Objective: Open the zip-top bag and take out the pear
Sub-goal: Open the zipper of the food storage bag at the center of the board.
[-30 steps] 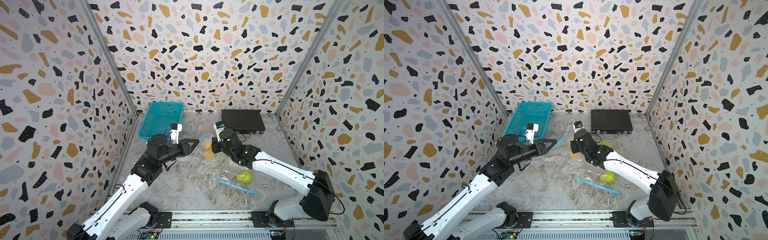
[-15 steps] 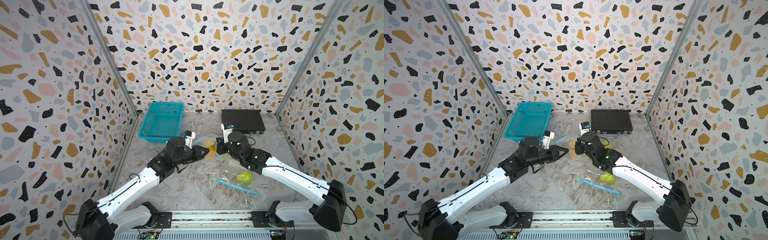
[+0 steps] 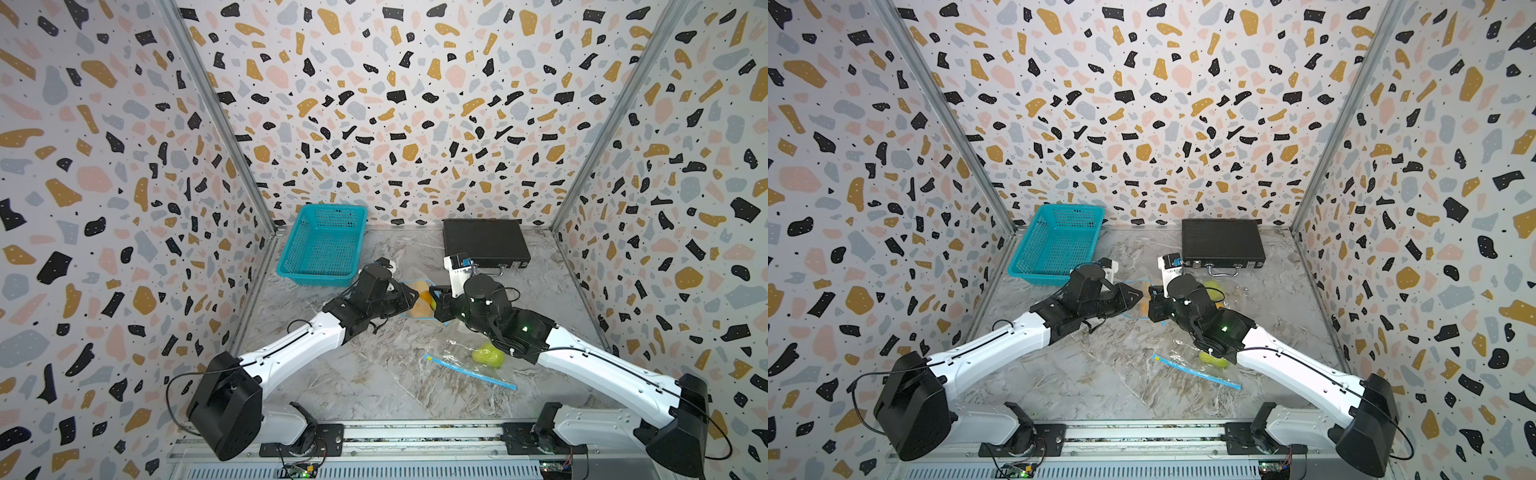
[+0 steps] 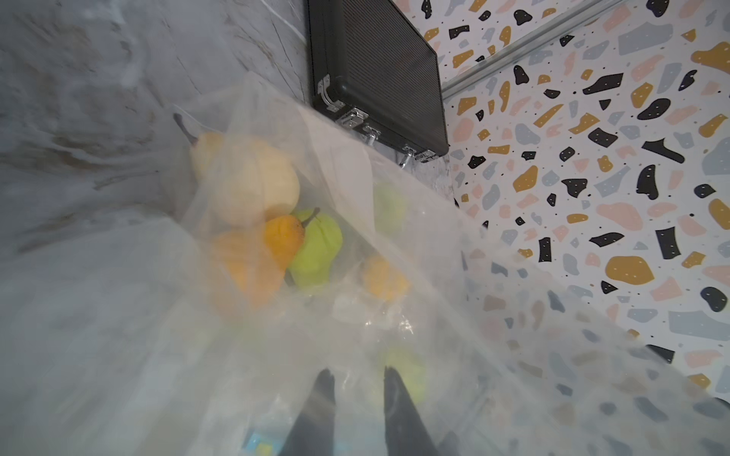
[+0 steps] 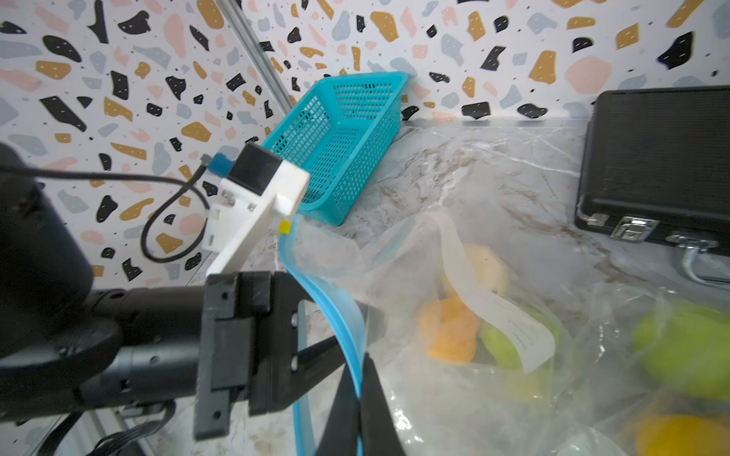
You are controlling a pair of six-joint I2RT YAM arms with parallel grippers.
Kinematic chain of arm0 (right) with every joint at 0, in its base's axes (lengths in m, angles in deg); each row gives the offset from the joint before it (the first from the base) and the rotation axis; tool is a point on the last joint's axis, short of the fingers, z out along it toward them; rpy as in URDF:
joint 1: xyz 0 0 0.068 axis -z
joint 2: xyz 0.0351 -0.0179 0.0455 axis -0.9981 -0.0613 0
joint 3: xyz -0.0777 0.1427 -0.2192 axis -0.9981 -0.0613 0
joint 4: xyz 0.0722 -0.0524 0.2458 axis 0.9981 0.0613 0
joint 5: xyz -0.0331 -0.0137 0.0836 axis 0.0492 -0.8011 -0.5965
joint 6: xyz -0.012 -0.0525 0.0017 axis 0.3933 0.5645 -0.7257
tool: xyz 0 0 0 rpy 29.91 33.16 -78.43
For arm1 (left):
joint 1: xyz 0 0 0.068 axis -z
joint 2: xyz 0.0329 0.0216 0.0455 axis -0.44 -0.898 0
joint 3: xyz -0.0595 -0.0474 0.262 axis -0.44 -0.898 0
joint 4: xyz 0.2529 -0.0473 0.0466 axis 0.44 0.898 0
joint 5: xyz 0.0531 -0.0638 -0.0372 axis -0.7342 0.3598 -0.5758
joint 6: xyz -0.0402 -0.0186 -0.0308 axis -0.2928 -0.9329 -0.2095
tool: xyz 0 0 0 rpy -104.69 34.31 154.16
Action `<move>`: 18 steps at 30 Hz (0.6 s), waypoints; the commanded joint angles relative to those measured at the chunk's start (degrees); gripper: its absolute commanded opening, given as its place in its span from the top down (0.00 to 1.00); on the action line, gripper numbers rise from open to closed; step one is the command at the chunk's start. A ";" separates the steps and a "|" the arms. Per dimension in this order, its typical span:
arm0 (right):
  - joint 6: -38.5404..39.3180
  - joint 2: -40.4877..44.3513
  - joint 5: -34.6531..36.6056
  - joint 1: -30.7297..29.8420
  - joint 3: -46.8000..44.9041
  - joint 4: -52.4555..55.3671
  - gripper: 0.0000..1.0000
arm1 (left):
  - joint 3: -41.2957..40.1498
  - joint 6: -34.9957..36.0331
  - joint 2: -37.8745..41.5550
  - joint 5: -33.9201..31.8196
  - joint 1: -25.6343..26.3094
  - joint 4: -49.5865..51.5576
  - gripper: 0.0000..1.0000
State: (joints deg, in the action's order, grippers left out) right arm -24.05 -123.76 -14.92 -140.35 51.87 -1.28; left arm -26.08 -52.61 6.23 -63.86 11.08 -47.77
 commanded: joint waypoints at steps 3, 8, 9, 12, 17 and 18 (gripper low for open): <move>-1.63 0.42 -2.91 -1.79 -0.41 -0.45 1.00 | 0.70 9.94 9.21 -9.08 -1.81 13.10 0.75; -1.91 -1.04 -4.08 -2.42 -0.75 -3.30 1.00 | -0.17 16.59 13.68 -15.19 -2.73 26.85 0.74; -1.74 -1.38 -4.27 -2.55 -0.37 -3.23 1.00 | -0.63 16.88 14.35 -15.86 -2.86 28.20 0.74; -1.02 -2.14 -4.18 -2.82 0.37 -2.51 1.00 | -1.79 14.94 19.05 -13.47 -2.83 28.20 0.72; -0.86 -2.02 -4.81 -2.91 0.10 -2.17 1.00 | 1.61 8.82 25.43 -3.29 -2.65 23.56 0.66; -0.92 -1.85 -4.83 -2.91 0.08 -2.10 1.00 | 2.54 8.51 25.55 -1.94 -2.65 23.55 0.66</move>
State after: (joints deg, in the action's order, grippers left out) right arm -25.32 -126.51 -19.16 -143.04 51.28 -3.05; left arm -26.83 -41.94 30.40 -71.06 8.55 -22.13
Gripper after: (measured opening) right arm 0.042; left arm 0.341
